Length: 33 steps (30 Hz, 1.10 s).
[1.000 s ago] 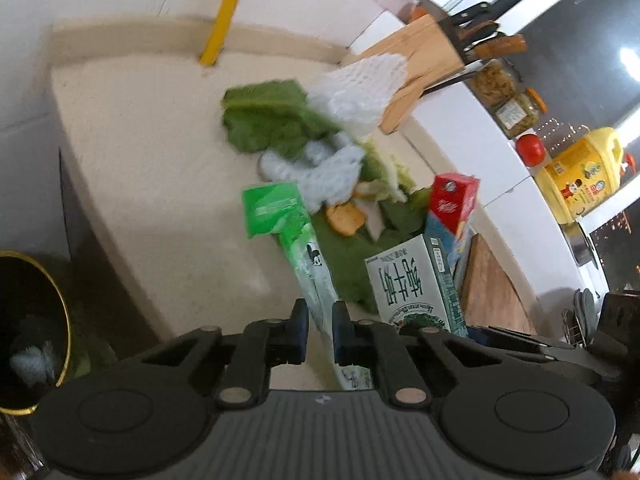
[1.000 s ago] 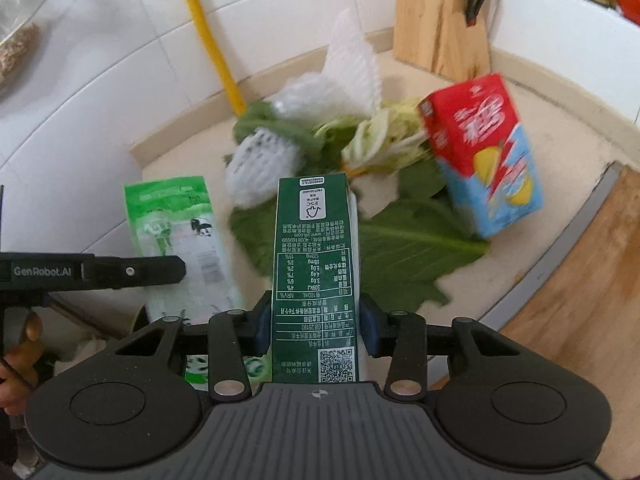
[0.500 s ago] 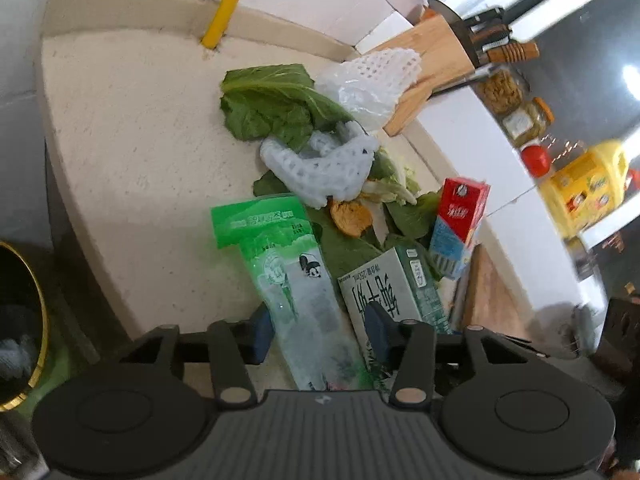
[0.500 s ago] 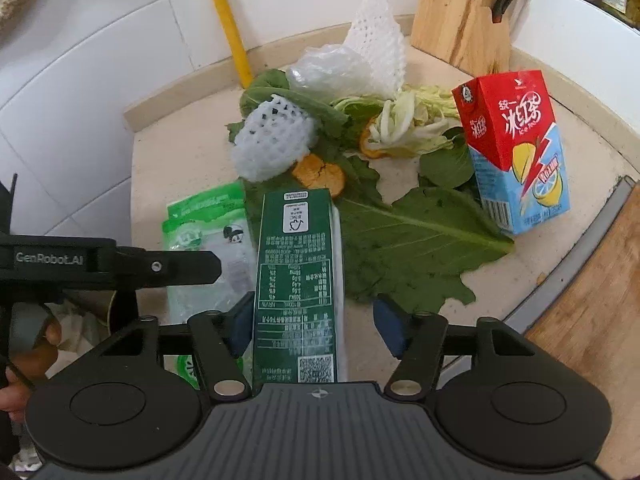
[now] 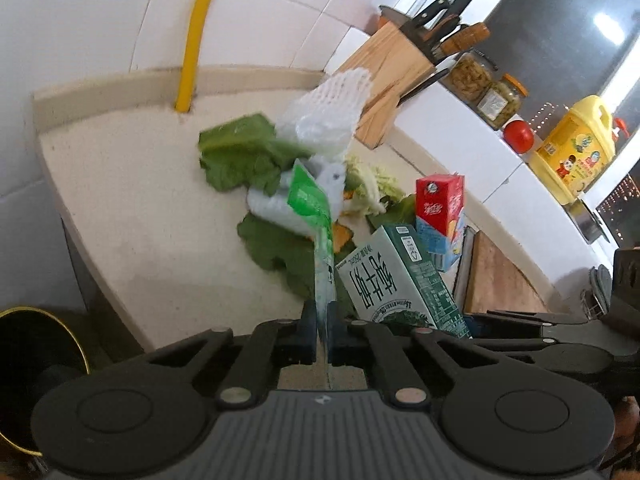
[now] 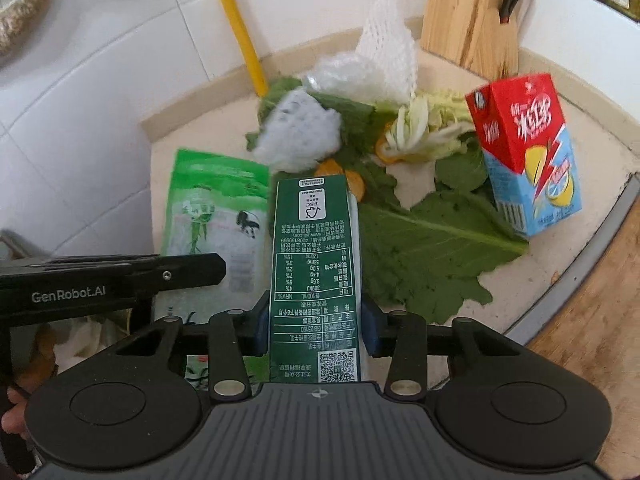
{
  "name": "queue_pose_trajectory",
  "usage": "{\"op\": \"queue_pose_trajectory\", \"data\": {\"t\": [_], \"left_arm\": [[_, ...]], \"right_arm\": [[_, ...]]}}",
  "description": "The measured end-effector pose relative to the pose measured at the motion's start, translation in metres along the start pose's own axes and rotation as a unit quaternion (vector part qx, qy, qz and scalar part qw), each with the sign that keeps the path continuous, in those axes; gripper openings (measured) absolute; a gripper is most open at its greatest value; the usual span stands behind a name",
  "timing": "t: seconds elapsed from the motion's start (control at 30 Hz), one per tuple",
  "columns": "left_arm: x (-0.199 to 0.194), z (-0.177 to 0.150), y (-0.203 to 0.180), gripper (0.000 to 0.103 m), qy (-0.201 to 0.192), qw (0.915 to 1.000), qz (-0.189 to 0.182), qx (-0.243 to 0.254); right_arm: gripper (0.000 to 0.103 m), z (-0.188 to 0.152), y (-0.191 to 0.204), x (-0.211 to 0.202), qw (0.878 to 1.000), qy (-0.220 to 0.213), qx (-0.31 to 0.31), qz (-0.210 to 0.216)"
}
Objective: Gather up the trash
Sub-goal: 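Lift the snack packet with the left tool while right tool grasps the green milk carton, then carry the held packet and milk carton with both tools over the black bin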
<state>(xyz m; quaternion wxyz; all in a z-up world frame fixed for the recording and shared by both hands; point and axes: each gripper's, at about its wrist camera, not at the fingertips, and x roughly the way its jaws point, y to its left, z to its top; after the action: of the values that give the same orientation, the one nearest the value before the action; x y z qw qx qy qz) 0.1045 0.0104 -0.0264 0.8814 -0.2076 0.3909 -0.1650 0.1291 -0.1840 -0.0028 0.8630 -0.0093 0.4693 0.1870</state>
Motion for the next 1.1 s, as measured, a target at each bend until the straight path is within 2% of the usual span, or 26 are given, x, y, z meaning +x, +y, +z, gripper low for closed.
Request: {"op": "queue_pose_trajectory", "data": {"t": [0.57, 0.87, 1.1], "left_arm": [[-0.05, 0.007, 0.001, 0.0, -0.054, 0.9979, -0.01, 0.033], [-0.086, 0.002, 0.029, 0.0, -0.088, 0.9955, 0.031, 0.015], [-0.118, -0.005, 0.056, 0.0, -0.115, 0.9904, 0.076, -0.013]], "right_arm": [[0.05, 0.005, 0.035, -0.032, 0.999, -0.05, -0.008, -0.004], [0.05, 0.014, 0.072, -0.023, 0.997, -0.053, -0.043, 0.021], [0.05, 0.025, 0.117, -0.003, 0.993, -0.043, -0.088, 0.066]]}}
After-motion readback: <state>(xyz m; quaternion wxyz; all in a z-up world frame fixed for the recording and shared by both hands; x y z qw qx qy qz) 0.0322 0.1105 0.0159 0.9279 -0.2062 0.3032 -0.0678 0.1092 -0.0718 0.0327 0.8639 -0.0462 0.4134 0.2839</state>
